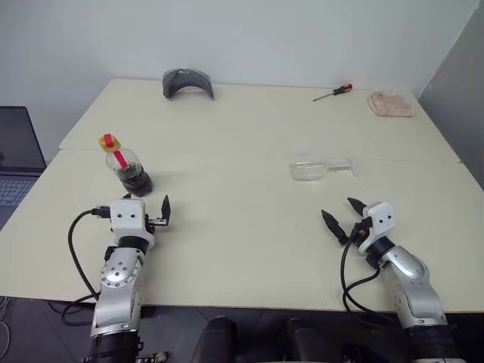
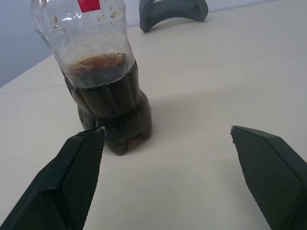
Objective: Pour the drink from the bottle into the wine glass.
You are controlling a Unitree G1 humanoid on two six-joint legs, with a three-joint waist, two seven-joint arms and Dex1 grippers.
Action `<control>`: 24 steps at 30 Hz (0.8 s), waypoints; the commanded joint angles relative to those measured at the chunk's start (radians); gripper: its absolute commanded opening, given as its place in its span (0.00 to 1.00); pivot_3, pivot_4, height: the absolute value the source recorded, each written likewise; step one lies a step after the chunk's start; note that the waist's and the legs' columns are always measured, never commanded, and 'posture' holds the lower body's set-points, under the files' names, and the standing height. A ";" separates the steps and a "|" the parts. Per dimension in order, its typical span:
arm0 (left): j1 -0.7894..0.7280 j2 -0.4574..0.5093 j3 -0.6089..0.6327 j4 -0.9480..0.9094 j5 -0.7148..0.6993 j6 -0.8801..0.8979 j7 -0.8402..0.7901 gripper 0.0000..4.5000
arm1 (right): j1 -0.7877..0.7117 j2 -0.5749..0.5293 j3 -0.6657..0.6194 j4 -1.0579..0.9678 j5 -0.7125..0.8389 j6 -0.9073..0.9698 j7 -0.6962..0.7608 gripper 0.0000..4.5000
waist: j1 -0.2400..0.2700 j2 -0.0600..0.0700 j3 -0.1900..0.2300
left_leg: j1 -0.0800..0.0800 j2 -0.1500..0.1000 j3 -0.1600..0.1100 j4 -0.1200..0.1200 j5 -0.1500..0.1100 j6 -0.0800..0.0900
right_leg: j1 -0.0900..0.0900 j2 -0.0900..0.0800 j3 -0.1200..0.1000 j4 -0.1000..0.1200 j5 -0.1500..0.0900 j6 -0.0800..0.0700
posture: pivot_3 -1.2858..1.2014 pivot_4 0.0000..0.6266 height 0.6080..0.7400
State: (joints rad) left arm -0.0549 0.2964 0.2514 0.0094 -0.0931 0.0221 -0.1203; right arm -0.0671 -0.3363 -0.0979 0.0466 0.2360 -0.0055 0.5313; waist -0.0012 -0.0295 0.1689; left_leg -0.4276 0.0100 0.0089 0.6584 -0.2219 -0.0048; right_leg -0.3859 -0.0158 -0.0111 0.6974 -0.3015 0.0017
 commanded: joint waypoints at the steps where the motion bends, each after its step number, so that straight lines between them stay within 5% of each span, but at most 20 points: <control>1: -0.006 0.001 0.014 -0.025 -0.007 -0.011 0.003 0.99 | -0.015 -0.003 -0.008 -0.012 0.004 -0.025 0.005 1.00 | 0.000 0.000 0.000 | 0.000 0.000 0.000 0.000 0.000 0.000 | 0.000 0.000 0.000 0.000 0.000 0.000 | 0.52 0.24 1.00; 12: 0.025 0.011 -0.001 -0.041 0.012 -0.039 -0.013 0.99 | -0.001 -0.005 -0.002 -0.022 0.007 -0.023 0.016 1.00 | 0.000 0.000 0.000 | 0.000 0.000 0.000 0.000 0.000 0.000 | 0.000 0.000 0.000 0.000 0.000 0.000 | 0.52 0.24 1.00; 24: 0.085 0.046 -0.074 -0.097 -0.047 -0.081 -0.225 0.99 | 0.003 -0.003 -0.019 -0.018 -0.004 -0.010 -0.017 1.00 | 0.000 0.000 0.000 | 0.000 0.000 0.000 0.000 0.000 0.000 | 0.000 0.000 0.000 0.000 0.000 0.000 | 0.52 0.24 1.00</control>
State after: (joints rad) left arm 0.0289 0.3297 0.1809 -0.0440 -0.1219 -0.0351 -0.3260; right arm -0.0591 -0.3350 -0.0974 0.0470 0.2291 -0.0098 0.5249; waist -0.0014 -0.0295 0.1689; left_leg -0.4275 0.0100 0.0088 0.6584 -0.2219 -0.0048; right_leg -0.3858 -0.0158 -0.0111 0.6974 -0.3015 0.0016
